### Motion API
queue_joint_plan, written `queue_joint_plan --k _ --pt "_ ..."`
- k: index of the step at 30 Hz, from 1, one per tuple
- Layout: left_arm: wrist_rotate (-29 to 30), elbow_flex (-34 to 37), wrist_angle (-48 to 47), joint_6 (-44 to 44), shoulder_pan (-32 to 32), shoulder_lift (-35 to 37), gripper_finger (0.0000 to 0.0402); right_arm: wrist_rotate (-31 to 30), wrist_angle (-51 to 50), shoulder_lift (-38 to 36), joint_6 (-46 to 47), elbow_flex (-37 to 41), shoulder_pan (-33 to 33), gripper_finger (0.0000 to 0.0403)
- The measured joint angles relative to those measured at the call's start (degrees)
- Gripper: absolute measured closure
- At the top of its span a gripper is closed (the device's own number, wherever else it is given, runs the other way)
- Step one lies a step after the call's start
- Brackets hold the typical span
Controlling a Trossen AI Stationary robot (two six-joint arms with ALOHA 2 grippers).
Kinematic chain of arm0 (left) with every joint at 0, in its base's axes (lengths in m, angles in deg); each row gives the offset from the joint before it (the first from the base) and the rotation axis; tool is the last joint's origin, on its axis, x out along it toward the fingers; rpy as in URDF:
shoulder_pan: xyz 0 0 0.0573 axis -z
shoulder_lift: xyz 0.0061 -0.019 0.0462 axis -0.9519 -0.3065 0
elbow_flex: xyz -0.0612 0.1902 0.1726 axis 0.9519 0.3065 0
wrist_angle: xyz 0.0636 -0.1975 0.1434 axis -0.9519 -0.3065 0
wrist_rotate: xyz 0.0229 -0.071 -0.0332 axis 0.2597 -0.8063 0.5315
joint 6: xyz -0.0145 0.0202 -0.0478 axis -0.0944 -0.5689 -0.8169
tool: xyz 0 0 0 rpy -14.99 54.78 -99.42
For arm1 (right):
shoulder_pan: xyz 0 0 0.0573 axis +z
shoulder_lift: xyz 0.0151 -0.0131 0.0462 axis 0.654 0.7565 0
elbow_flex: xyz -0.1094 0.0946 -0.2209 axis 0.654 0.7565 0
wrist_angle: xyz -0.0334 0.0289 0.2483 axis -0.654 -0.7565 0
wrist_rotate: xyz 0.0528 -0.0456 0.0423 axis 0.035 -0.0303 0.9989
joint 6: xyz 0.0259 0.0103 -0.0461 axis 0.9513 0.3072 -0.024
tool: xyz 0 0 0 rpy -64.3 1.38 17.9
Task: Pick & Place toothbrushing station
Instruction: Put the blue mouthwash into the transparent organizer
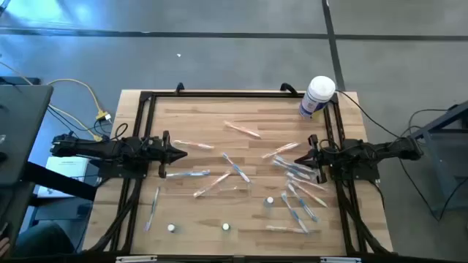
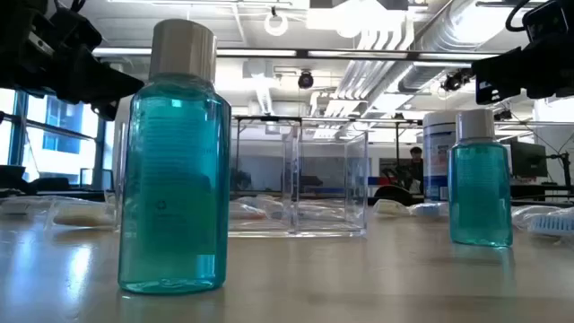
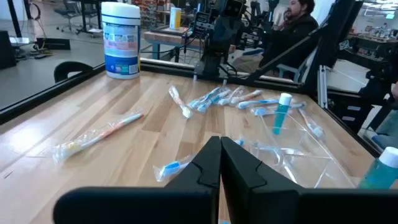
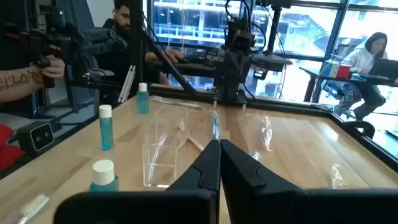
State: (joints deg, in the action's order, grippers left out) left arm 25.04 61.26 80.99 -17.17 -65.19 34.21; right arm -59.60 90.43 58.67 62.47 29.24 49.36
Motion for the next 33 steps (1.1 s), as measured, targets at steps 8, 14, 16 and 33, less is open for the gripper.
queue_joint_plan --k 8,14,16,33 --pt "0.0 0.0 0.0 0.3 0.0 0.0 0.0399 -0.1 -0.1 0.4 -0.1 0.0 0.0 0.0401" --pt "0.0 0.0 0.6 -1.3 0.0 0.0 0.0399 -0.2 0.5 0.4 -0.2 -0.1 0.0 0.0401" --pt "0.0 0.0 1.4 -1.4 0.1 0.0 0.0399 -0.7 0.7 0.4 -0.2 -0.4 0.0 0.0401" --pt "-0.1 0.0 5.4 1.8 0.1 0.0 0.0399 -10.7 1.2 23.3 -2.6 -15.0 3.7 0.0363"
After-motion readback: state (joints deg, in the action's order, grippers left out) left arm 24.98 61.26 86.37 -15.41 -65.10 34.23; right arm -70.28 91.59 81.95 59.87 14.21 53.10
